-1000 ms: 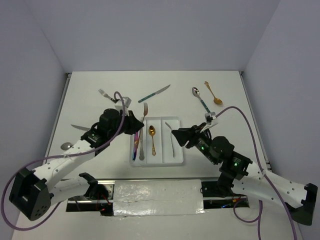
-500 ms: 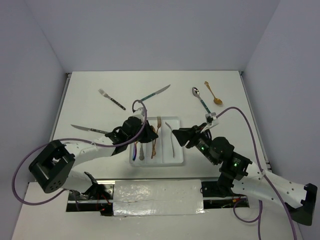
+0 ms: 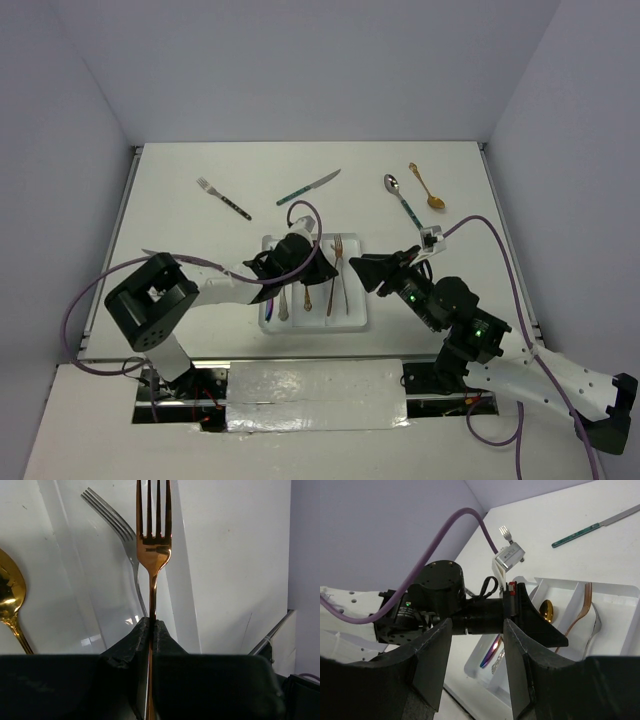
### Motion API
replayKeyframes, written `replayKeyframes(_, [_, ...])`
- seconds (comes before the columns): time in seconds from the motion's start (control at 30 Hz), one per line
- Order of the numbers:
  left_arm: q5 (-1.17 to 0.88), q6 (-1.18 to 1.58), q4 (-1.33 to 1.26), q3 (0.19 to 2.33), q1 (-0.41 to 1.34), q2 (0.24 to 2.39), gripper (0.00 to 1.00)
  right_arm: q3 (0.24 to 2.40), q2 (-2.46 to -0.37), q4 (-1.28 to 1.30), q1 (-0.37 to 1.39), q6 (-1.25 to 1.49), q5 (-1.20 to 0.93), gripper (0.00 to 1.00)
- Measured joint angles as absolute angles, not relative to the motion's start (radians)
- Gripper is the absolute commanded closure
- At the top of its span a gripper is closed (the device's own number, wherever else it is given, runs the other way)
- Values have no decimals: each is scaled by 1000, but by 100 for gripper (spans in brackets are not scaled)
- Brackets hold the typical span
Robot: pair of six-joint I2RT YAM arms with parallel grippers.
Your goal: Sort the eating utensils into containers
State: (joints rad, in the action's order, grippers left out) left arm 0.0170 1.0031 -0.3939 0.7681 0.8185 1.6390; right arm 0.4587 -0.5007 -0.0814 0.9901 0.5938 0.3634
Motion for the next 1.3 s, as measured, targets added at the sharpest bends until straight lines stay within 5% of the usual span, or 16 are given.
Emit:
replayKeyframes(0.13, [19, 1021, -400, 784, 833, 1674, 99, 459, -500, -81, 991, 594, 362, 47])
replayKeyframes(0.37, [25, 1024, -398, 828, 859, 1704, 79, 459, -492, -81, 991, 594, 355, 47])
replayKeyframes(0.73, [50, 1029, -396, 828, 860, 1704, 62, 459, -486, -81, 991, 594, 352, 47])
replayKeyframes(1.1, [83, 1009, -312, 847, 860, 1685, 59, 459, -488, -81, 991, 594, 351, 47])
replayKeyframes(1.3, [242, 973, -73, 906, 850, 1486, 58, 459, -495, -81, 991, 594, 349, 47])
